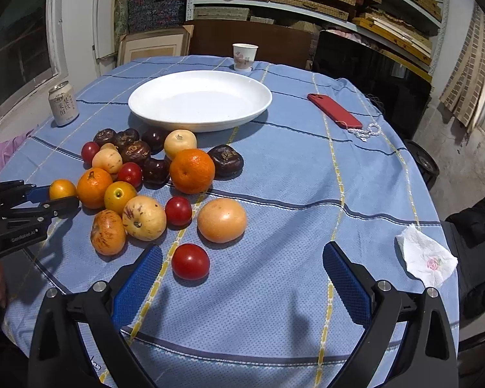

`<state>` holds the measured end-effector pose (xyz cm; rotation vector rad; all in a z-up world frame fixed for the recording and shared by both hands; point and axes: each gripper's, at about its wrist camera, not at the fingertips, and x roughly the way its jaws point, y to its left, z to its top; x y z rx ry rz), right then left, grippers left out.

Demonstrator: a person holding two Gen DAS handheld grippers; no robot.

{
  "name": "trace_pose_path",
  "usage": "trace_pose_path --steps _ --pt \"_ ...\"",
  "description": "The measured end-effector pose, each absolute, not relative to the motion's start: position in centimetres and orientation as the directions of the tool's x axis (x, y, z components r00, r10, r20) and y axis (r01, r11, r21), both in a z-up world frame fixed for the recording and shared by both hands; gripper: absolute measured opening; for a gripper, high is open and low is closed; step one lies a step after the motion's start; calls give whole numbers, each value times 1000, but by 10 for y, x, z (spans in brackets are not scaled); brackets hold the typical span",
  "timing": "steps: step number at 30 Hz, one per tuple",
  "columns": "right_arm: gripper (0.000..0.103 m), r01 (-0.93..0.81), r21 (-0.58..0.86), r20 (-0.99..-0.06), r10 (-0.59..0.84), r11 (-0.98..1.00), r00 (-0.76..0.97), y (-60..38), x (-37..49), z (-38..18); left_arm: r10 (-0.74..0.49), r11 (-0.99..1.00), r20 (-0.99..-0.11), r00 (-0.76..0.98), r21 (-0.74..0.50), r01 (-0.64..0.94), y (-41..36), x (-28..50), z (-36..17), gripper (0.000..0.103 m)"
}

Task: Organize fruits
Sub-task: 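Grasp the small orange with the left gripper while the right grasps the pale peach-coloured fruit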

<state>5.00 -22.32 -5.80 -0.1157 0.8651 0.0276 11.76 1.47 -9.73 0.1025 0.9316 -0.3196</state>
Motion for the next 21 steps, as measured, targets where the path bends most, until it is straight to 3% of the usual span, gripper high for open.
trace_pose_path --steps 5,6,8,17,18,20,21 --pt "99 -145 35 -781 118 989 613 -237 74 -57 -245 948 -786 568 -71 311 18 116 -95 36" --pt "98 -140 30 -788 110 990 606 -238 80 -60 -248 948 -782 572 -73 310 18 116 -95 36" --pt "82 -137 3 -812 82 991 578 -240 91 -68 -253 947 -776 578 -77 312 19 114 -94 36" --pt "80 -192 -57 -859 50 980 510 -219 118 -87 -274 937 -772 574 -79 341 16 113 -94 37" --pt "76 -186 -63 -864 39 981 502 -219 121 -89 -274 937 -772 573 -80 341 16 113 -94 36" --pt "46 -200 -40 -892 55 979 449 -217 127 -96 -274 937 -774 571 -79 341 16 114 -94 37" --pt "46 -200 -40 -891 56 979 450 -216 127 -96 -272 937 -774 572 -77 341 15 113 -94 37"
